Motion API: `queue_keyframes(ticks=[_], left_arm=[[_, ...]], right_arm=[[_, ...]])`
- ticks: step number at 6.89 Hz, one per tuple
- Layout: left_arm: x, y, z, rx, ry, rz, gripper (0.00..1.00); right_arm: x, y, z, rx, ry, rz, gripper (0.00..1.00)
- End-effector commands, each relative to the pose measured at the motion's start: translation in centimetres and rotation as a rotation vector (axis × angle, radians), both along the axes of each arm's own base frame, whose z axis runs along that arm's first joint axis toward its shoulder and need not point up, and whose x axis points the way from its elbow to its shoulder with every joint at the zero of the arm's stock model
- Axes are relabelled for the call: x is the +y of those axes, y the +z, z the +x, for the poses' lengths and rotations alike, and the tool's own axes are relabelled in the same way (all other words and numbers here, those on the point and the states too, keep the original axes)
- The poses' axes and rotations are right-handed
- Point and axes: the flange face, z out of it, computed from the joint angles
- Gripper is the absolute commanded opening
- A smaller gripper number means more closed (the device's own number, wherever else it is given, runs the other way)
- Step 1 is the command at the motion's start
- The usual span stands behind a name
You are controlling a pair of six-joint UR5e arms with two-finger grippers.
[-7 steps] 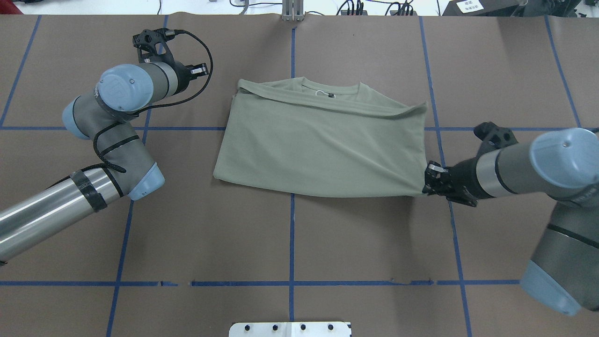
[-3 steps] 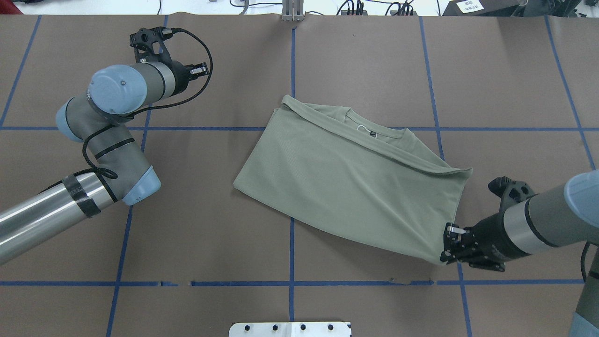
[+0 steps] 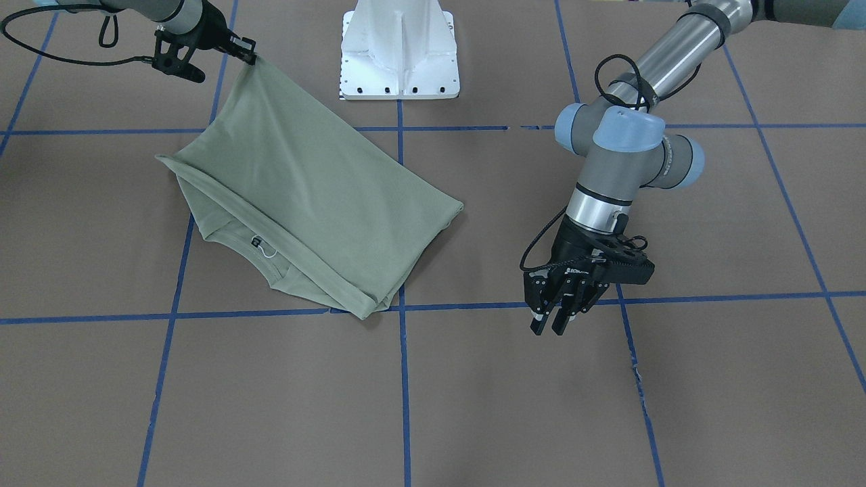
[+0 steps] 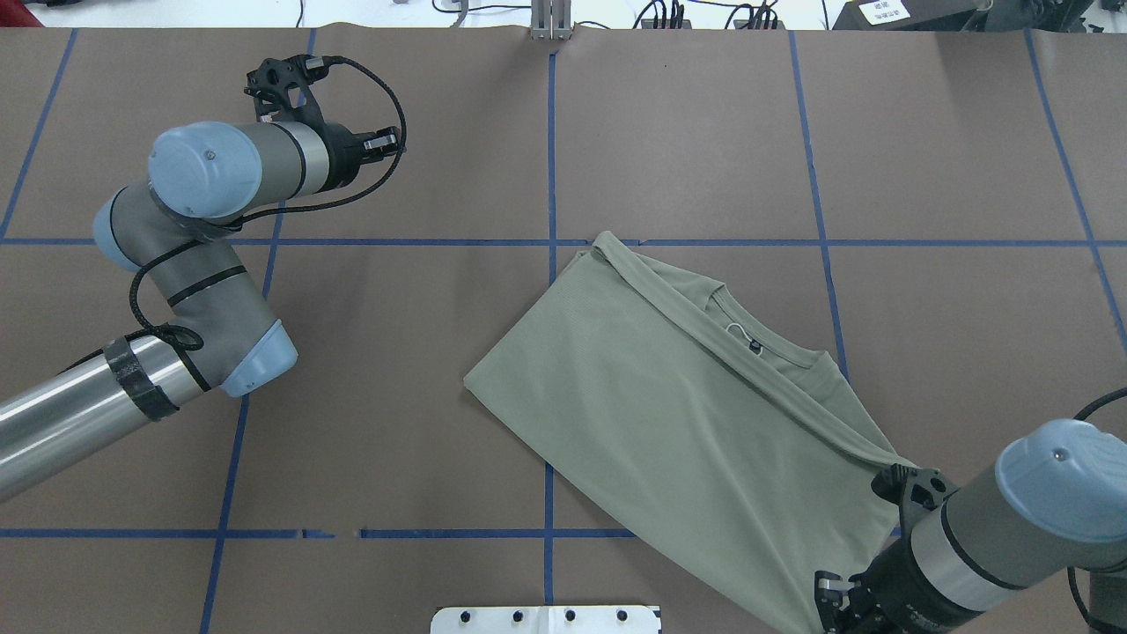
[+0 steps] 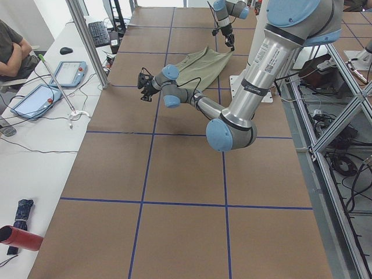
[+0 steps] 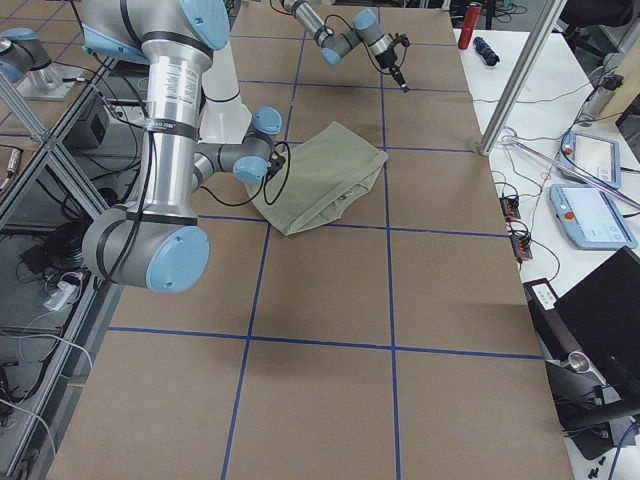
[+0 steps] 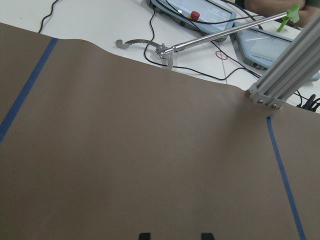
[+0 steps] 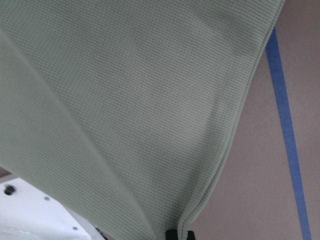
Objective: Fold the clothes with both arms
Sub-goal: 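Drag the grasped corner toward the robot with the right gripper, rotating the shirt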
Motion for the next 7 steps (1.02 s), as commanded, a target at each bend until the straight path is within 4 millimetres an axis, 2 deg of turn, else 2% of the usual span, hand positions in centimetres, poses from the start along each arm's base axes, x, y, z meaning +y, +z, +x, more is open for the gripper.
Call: queue_keyframes(ticks=[1,3,4,5,6,7], left_arm=[[1.3,-2.1,-0.2,0.024,0.057,-0.014,0.46],[2.8,-3.9,-0.3,0.111,0.136,-0.069,0.47],[4.1,-3.0,0.0,0.155,0.177,-0.154,0.47],[8.2,-3.0,1.8,0.202,0.253,-0.216,0.50],[11.9,-2.1,3.6,0.227,0.293,-0.282,0.58],[15.3,-2.4,6.2,0.254,0.335,-0.347,0.63]], right_arm=[[3.7,0.4,-1.4,0.018,-0.076,0.001,1.00],[3.6,-0.1,-1.4,0.009,-0.045,0.026,1.00],[0.9,-0.3,-0.5,0.005,0.026,0.029,1.00],[-3.8,-0.9,1.8,-0.005,0.156,0.031,1.00],[-7.8,-0.5,3.8,0.002,0.268,0.032,1.00],[-13.1,-0.5,5.8,-0.006,0.406,0.049,1.00]])
